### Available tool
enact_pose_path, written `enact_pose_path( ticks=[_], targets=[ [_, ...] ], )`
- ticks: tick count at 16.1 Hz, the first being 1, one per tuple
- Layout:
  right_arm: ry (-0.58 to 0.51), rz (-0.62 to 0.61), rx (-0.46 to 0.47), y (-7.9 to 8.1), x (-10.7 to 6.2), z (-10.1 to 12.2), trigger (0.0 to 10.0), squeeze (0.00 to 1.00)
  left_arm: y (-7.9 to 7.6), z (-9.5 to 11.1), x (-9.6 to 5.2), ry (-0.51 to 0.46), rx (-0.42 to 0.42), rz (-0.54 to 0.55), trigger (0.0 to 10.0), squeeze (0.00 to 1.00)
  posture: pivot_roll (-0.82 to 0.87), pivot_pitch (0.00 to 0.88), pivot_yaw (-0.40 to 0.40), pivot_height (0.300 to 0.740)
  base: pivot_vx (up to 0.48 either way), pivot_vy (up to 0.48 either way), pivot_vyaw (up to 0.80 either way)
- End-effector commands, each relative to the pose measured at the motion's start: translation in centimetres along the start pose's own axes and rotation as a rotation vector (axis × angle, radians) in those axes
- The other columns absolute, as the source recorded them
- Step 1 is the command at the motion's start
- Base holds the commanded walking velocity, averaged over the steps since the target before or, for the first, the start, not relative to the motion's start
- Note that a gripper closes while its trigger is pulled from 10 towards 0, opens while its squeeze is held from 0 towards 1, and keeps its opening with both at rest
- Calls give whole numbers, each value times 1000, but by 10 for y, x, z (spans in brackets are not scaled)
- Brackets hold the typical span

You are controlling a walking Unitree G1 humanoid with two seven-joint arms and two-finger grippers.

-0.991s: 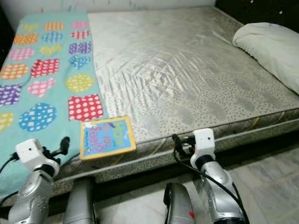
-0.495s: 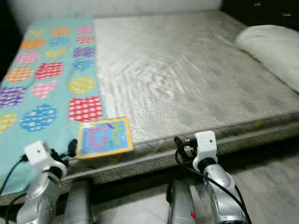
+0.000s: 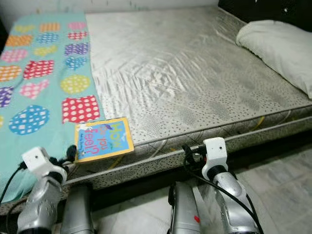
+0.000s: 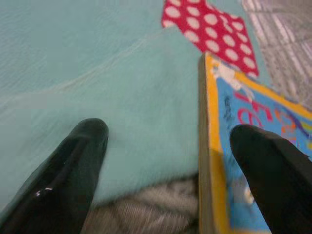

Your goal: Clean up the room

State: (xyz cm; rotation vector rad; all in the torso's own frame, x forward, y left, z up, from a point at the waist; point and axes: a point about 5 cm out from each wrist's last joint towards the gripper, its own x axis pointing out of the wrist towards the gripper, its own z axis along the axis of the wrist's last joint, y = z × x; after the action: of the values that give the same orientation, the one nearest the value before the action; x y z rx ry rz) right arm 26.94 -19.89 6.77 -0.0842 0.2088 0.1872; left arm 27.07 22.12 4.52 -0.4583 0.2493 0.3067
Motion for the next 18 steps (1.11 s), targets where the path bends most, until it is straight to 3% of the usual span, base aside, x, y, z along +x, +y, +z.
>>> enact_pose_path(
  ticks=[1,4,9,18],
  targets=[
    [8,-16,-19,-8,-7,0,10000,0,5,2,4,-2,-7,21,10000,0,-189,128,-47,509,0,0,0],
    [19,-29,-24,-12,-12,-2,10000,0,0,13,14,-6,-24,3,10000,0,-200,135,-44,509,0,0,0],
    [10,-18,-39,-9,-10,3,10000,0,-15,0,24,119,-117,-76,10000,0,-204,135,-51,509,0,0,0],
    [-3,-38,-35,-9,-7,5,10000,0,-20,-20,11,306,-148,-249,10000,0,-186,117,-33,509,0,0,0]
  ],
)
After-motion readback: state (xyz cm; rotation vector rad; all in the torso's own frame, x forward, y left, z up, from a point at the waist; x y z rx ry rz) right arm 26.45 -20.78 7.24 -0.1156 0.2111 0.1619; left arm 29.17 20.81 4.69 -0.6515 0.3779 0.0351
